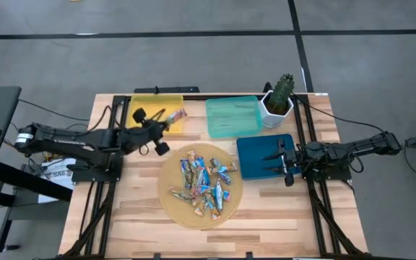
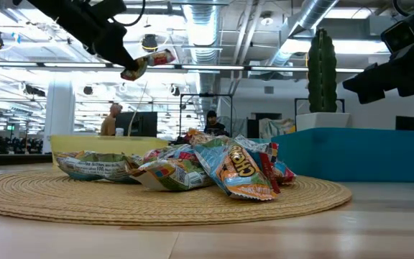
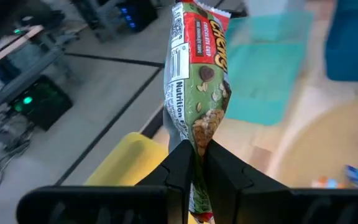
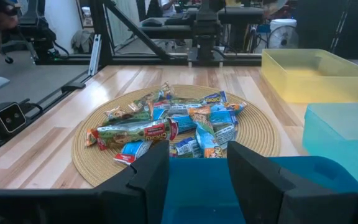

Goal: Pick and place Granola Bars by type
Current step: Put the red granola bar into the yellow bin

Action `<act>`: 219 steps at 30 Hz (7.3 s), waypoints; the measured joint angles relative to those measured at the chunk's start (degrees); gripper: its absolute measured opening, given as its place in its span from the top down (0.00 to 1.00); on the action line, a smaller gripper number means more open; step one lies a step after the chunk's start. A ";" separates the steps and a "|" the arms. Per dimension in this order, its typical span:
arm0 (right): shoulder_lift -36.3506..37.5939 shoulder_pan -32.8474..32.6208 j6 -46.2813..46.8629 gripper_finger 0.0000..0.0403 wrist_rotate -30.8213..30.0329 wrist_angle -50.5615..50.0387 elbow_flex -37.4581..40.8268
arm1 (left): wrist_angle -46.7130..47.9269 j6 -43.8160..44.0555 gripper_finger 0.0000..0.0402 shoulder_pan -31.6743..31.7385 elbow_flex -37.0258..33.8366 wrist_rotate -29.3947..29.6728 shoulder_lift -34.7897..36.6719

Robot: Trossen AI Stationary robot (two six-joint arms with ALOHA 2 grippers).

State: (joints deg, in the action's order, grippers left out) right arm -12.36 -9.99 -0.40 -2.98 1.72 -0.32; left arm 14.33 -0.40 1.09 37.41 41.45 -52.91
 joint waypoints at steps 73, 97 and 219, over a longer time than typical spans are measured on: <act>0.00 -0.01 -0.02 0.62 0.00 0.00 0.00 | 21.66 20.57 0.92 50.57 -0.08 -27.26 -14.75; 0.00 0.01 0.00 0.62 0.00 0.00 0.00 | 15.60 17.28 0.78 48.98 -0.11 -30.48 -13.88; 0.02 0.00 0.00 0.62 0.00 -0.03 0.00 | -7.66 62.23 0.63 -14.49 14.56 -31.67 -47.58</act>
State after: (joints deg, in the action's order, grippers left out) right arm -12.34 -10.00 -0.41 -2.98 1.69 -0.31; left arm 6.67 61.82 -13.40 51.96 9.78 -100.49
